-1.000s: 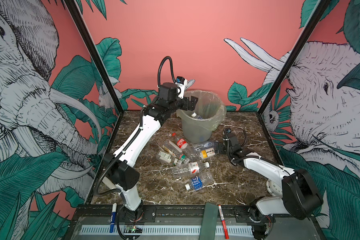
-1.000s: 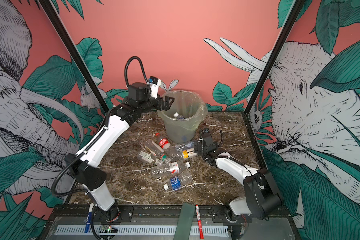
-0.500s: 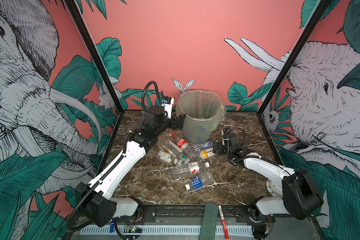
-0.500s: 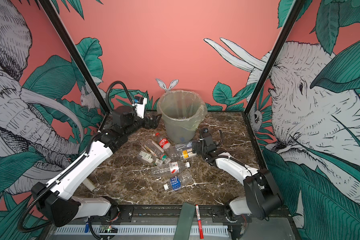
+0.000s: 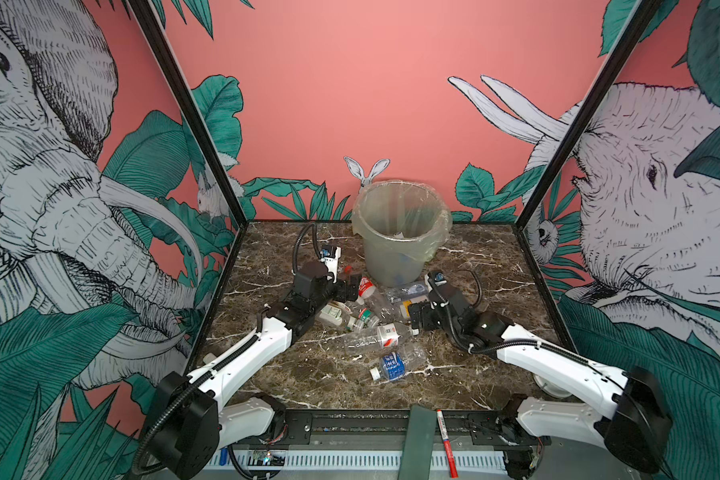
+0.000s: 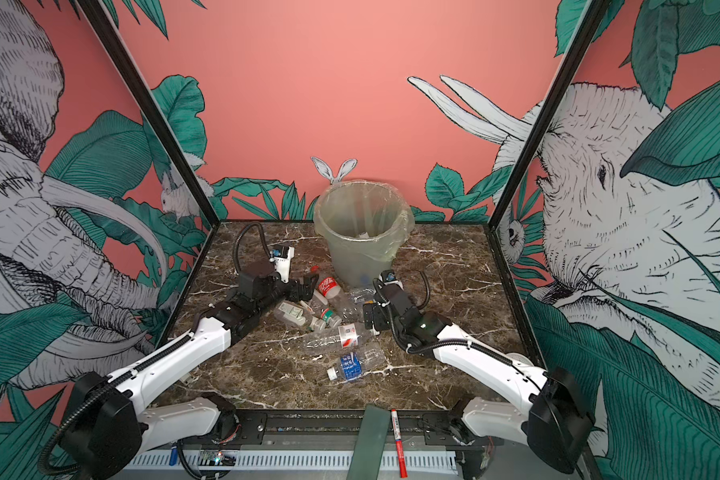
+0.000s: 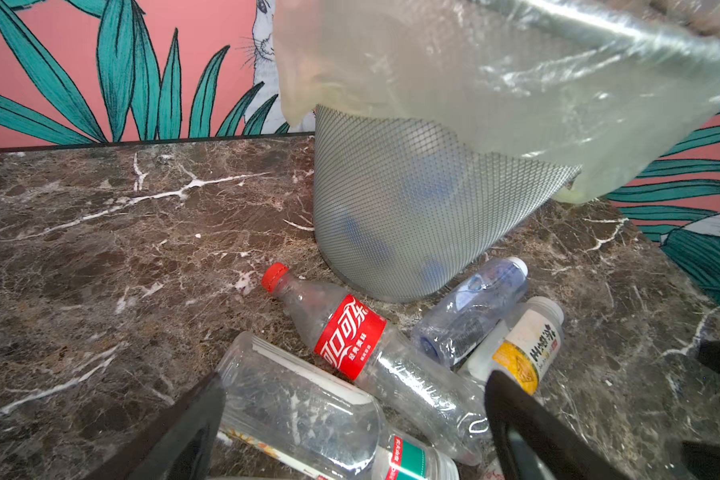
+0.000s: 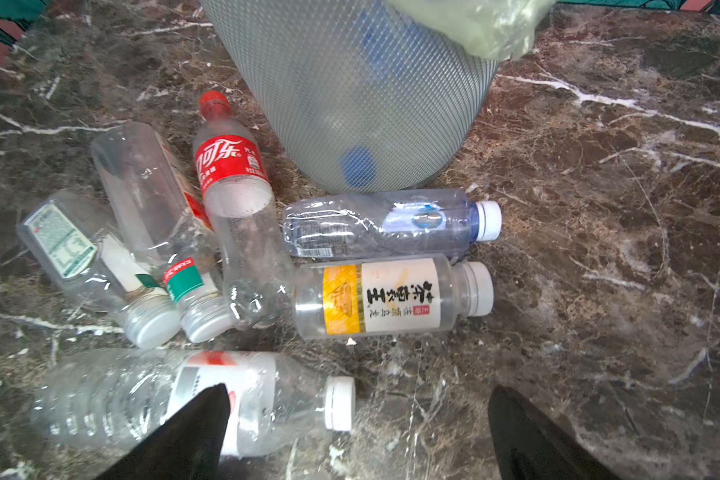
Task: Throw the plastic bottles in the bin
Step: 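Lower the right gripper onto the clear blue-labeled bottle nearest the robot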
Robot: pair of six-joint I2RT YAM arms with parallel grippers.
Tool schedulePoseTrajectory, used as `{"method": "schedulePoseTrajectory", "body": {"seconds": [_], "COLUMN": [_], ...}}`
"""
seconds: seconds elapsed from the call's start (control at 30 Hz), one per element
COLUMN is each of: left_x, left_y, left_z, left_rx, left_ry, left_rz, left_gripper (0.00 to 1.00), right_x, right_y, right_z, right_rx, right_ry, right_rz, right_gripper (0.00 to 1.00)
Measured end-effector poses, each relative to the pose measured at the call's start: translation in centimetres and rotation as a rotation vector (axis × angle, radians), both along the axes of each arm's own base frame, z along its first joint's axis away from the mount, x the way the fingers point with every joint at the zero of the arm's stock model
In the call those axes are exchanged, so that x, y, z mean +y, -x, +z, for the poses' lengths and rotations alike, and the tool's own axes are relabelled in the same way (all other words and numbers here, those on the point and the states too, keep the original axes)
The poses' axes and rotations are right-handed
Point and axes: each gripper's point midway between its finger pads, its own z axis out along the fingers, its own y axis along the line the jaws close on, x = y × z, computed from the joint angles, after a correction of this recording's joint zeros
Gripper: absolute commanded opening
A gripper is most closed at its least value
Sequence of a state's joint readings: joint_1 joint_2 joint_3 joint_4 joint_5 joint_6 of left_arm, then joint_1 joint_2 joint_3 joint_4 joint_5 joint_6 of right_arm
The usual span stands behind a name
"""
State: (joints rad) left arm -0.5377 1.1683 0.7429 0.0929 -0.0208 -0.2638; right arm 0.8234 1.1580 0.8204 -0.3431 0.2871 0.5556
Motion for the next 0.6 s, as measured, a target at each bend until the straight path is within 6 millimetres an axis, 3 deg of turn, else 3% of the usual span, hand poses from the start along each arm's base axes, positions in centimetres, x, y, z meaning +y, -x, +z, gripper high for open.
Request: {"method": "schedulePoseTrajectory", "body": {"seconds": [0.3, 0.6], "left_x": [0.3, 0.2], "left_y": [0.6, 0.6], "left_z": [-1.9, -2.1], "left_rx": [-0.039, -0.056], "left_ry": [0.035, 0.068], "left_rz": [0.004, 0.002], "left_gripper": [0.98, 0.98], "right_x": [0.3, 2.6], "right_y": [5.9, 8.4], "right_z": [0.3, 0.4], "right_rx": [0.1, 0.151], "right_ry": [-0.046, -0.067], "right_rz": [-0.109, -0.181], "right_gripper": [0.99, 0.99]}}
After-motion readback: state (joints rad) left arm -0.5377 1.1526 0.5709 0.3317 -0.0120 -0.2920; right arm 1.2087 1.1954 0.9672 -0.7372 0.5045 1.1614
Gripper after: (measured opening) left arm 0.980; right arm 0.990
